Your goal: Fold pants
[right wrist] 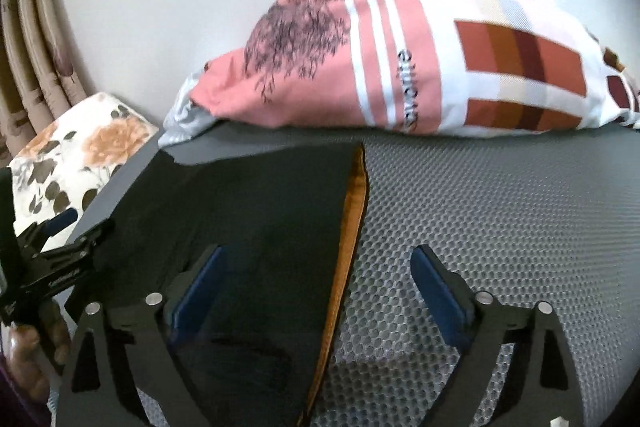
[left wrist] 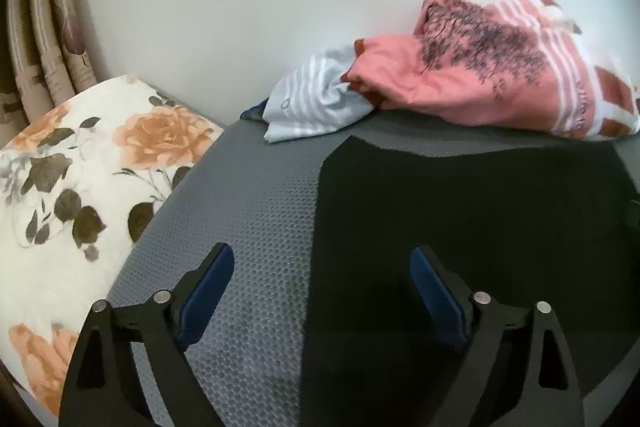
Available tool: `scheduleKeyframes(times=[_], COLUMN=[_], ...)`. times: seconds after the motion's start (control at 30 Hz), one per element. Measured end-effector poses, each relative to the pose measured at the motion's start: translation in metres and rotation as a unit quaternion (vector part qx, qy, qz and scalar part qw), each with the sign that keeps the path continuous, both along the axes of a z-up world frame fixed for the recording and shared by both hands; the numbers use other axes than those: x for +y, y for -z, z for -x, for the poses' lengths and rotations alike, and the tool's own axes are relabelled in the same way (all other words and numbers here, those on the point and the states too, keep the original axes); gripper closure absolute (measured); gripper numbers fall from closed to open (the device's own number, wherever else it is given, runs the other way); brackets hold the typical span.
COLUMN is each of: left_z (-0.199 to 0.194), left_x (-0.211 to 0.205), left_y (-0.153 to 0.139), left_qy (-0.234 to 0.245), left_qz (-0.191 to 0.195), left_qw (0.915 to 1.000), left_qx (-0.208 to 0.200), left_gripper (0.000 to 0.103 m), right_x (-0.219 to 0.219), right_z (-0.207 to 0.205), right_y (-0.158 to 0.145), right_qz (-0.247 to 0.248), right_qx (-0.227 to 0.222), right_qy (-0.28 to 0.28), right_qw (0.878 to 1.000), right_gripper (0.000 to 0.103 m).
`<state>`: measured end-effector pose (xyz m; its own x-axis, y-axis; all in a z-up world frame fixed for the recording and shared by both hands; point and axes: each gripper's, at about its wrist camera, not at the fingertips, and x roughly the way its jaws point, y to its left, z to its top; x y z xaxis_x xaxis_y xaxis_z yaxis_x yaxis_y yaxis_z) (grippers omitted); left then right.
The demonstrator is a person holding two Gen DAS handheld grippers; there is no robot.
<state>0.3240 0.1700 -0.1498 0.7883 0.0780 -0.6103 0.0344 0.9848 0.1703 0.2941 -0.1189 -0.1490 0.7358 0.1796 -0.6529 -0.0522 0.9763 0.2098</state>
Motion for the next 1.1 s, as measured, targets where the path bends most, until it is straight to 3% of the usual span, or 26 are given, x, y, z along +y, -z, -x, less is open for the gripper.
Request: scheduleKeyframes(times=[0.17, 0.3, 0.6, 0.83, 1.1], left_z=[0.021, 0.044, 0.115, 0.178, 0.245], left_x=[-0.009, -0.011, -0.023, -0.034, -0.055], left_y=[-0.018, -0.039, -0.096, -0.139, -0.18], left_qy=[-0.016, -0.035, -0.061, -0.077, -0.077], left_qz=[0.001, 0.019, 0.029, 0.057, 0.052], left_qw=[0.9996, 0.9985, 0.9947, 0.9896, 0.9875], left_qx=[-0.024, -0.037, -0.078, -0.108, -0.127], left_gripper=[0.005, 0.001, 0.0, 0.0, 0.0], right_x=[-0.002, 0.004, 0.019, 0.018, 0.006], right_z=[0.018, 0.044, 0.116, 0.174, 0.223], right_y=[-0.013, -0.031, -0.083, -0.121, -0.153], right_qz=[-0.012, 0.002, 0.014, 0.019, 0.002], right_qx=[-0.021, -0.042, -0.064, -0.093, -0.103], right_qy=[0.015, 0.013, -0.043, -0.05, -0.049], right_qw=[1.0, 0.999, 0.997, 0.994, 0.994], right_gripper=[0.011, 0.002, 0.002, 0.0, 0.0])
